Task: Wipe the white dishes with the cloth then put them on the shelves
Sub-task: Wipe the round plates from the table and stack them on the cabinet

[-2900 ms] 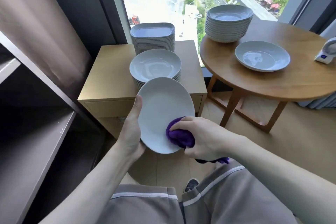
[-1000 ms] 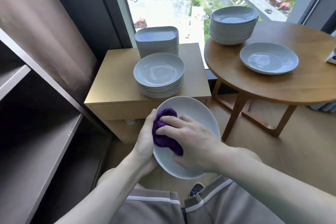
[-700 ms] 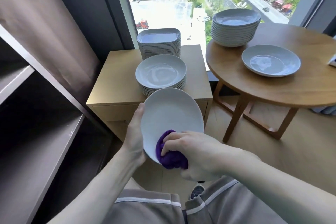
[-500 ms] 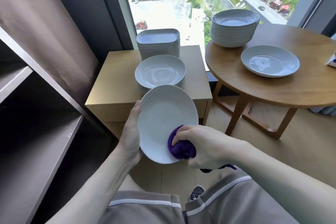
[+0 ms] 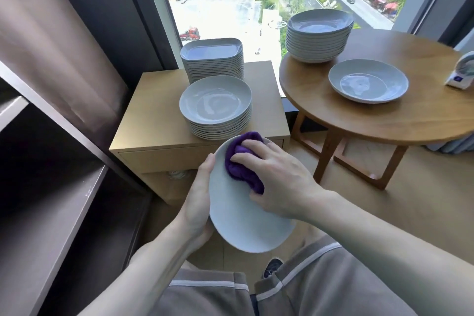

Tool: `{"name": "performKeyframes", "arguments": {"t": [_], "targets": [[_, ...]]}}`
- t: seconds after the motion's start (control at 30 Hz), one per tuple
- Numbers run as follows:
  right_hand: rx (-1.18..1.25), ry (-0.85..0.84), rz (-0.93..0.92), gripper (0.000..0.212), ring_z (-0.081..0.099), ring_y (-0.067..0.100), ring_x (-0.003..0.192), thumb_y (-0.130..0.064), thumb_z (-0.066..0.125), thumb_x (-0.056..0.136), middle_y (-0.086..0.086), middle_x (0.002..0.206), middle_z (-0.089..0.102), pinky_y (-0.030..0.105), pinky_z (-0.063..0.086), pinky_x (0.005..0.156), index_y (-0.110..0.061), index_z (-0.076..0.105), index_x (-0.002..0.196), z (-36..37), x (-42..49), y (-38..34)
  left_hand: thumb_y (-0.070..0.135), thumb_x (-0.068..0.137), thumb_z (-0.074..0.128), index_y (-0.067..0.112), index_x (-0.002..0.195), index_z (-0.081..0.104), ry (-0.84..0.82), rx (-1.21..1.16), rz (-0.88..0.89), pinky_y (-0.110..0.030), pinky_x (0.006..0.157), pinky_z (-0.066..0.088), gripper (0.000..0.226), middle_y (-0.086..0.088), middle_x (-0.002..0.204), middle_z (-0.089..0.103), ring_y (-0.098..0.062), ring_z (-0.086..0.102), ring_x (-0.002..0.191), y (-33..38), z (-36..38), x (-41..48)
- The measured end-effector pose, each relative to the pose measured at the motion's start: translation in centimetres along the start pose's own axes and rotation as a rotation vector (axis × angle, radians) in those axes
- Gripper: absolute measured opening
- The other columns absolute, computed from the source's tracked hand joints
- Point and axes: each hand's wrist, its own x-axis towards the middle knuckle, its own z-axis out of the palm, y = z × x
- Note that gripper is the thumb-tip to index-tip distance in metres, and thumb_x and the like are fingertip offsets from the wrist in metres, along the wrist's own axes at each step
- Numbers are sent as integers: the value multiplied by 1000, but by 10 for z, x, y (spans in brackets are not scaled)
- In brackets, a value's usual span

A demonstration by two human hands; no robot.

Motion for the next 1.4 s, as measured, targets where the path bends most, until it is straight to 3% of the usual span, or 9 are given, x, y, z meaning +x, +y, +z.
{"name": "performKeyframes", "arguments": {"t": [0.1,0.23,0.5,0.6,0.8,0.93,1.07,1.27,1.4], "targets": [[-1,-18,-113,61,52,27,103,-28,73,74,-1,139,51,44,52,85,-26,54,133,4,-2,-17,64,103,42,21,132,72,68,-34,-25,-36,85,60,60,-20,128,72,-32,71,117,0,1,-3],[72,-96,-230,61,53,26,105,-31,75,72,-1,135,54,40,54,82,-27,55,129,9,-7,-33,68,97,51,11,115,79,130,-111,-44,-37,78,62,67,-21,115,74,-32,74,105,3,-6,-2],[206,-443,-167,66,53,16,115,-30,83,69,-14,130,55,35,57,89,-39,56,128,8,-14,-15,64,104,35,19,126,74,133,-53,65,-42,89,58,63,-18,132,70,-35,68,122,17,-21,-1],[216,-456,-96,63,53,14,113,-30,81,69,-14,125,57,36,57,91,-37,58,127,5,-14,1,64,106,33,22,132,70,96,21,123,-41,91,60,62,-16,134,69,-34,67,124,23,-24,-2],[234,-262,43,66,48,9,120,-32,77,72,-20,135,49,27,51,97,-40,54,134,-2,-11,27,69,103,36,29,133,70,34,59,51,-38,93,60,60,-11,137,69,-30,66,126,25,-25,-9],[337,-47,109,65,50,8,121,-30,72,70,-23,136,49,29,50,98,-39,56,133,-11,-5,42,49,101,56,26,130,73,12,-11,-9,-46,97,58,40,-14,138,68,-35,66,125,21,-20,-4],[397,182,159,64,49,5,123,-30,70,69,-24,135,50,20,46,99,-36,58,132,-27,1,58,37,101,48,17,134,69,105,-61,29,-55,102,53,44,-18,136,68,-40,66,124,30,-12,14],[426,452,287,63,48,-8,114,-31,69,70,-16,135,47,10,38,92,-35,57,131,-53,11,90,27,95,41,9,133,64,322,-200,104,-52,90,58,48,-21,124,72,-41,70,110,65,1,59],[404,475,335,64,43,-6,105,-20,77,74,-14,136,43,21,39,94,-32,57,134,-63,24,107,29,94,39,9,131,62,462,-259,106,-51,84,60,47,-23,120,73,-44,67,112,88,4,95]]}}
